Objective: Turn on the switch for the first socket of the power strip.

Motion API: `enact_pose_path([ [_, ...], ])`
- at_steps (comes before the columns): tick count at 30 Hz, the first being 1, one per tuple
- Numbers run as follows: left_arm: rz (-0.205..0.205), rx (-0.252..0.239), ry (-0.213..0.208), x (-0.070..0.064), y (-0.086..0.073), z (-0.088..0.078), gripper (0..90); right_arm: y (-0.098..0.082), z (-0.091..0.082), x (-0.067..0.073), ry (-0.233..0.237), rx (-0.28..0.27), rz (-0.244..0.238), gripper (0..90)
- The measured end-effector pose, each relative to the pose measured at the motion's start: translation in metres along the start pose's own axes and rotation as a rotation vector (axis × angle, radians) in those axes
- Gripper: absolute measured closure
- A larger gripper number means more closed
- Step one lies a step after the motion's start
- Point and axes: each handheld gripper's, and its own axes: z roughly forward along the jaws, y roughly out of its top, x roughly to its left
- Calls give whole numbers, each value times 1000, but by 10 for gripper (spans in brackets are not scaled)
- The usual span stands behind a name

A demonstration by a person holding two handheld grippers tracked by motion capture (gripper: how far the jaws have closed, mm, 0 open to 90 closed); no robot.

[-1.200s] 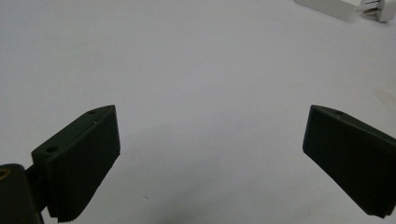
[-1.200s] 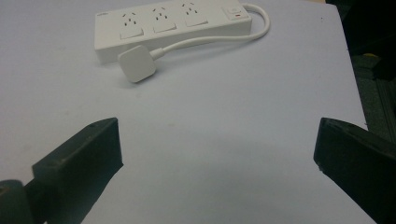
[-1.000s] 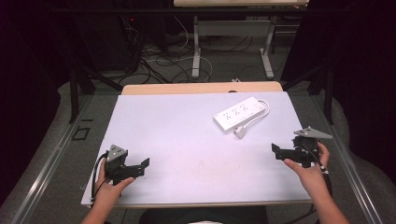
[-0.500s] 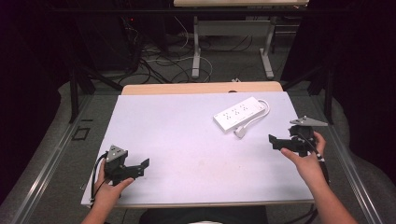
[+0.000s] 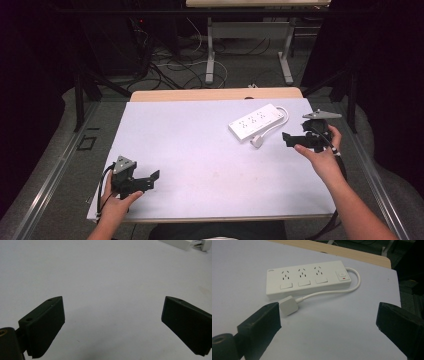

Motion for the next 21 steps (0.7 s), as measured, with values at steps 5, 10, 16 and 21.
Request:
enact_pose_path([
  [5, -1, 4, 2, 0, 0, 0, 48, 11, 3, 3, -4, 5, -17, 51],
  [10, -3, 2, 2, 0, 0, 0, 48, 22, 8, 6, -6, 25, -30, 60],
  [16, -2, 3, 4, 0, 0, 0, 49, 35, 12, 13, -17, 35, -71, 64],
  [21, -3, 3, 3, 1, 0, -1, 49, 44, 20, 14, -26, 56, -73, 67],
])
